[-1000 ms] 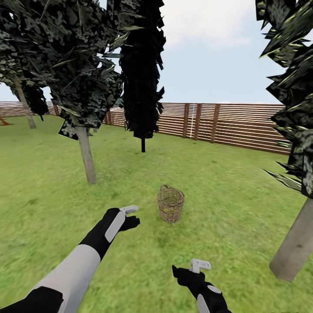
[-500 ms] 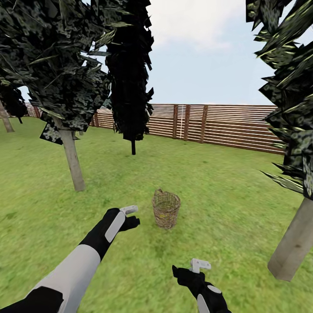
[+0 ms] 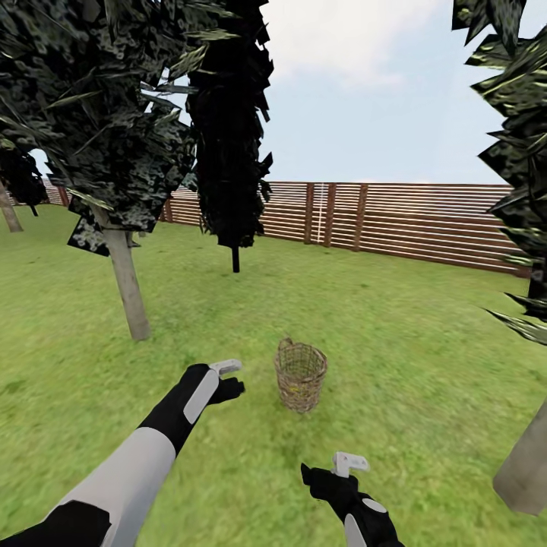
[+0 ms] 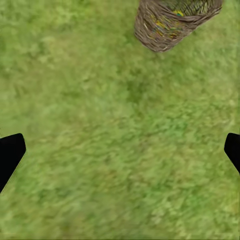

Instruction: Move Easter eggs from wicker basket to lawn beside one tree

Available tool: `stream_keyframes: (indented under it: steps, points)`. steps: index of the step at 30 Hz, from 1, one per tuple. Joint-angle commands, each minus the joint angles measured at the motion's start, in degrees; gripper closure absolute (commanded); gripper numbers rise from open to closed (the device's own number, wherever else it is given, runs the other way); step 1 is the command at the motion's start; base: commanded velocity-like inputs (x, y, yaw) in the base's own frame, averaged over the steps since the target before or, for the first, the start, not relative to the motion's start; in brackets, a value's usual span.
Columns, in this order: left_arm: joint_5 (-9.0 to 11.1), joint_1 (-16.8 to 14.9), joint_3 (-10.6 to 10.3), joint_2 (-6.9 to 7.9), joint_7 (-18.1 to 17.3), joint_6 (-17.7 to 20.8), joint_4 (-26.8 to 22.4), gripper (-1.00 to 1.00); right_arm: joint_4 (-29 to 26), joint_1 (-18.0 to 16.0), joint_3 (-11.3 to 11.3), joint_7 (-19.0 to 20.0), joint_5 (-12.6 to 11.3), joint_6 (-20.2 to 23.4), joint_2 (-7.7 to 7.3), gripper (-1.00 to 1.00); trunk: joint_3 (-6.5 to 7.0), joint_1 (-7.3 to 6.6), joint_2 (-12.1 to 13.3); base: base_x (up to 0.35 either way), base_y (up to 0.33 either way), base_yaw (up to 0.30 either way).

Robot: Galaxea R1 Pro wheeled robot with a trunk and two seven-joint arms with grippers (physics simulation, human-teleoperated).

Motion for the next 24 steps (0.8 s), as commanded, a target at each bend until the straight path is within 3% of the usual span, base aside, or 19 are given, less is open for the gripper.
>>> stream_keyframes:
  steps: [1, 17, 24]
  points:
    - [0.6, 0.0, -0.2, 0.04, 0.5, 0.1, -0.1, -1.00, -0.1, 0.0, 0.1, -0.5, -0.6, 0.2, -0.02, -1.00, -0.03, 0.05, 0.0, 0.271, 0.173, 0.000]
    - [0.6, 0.0, -0.2, 0.04, 0.5, 0.1, -0.1, -1.00, -0.1, 0.0, 0.1, -0.5, -0.6, 0.2, -0.02, -1.00, -0.03, 0.05, 0.0, 0.276, 0.166, -0.002]
    - [0.6, 0.0, -0.2, 0.04, 0.5, 0.1, -0.1, -1.00, -0.1, 0.0, 0.1, -0.5, -0.6, 0.2, -0.02, -1.00, 0.13, 0.05, 0.0, 0.291, 0.152, -0.143]
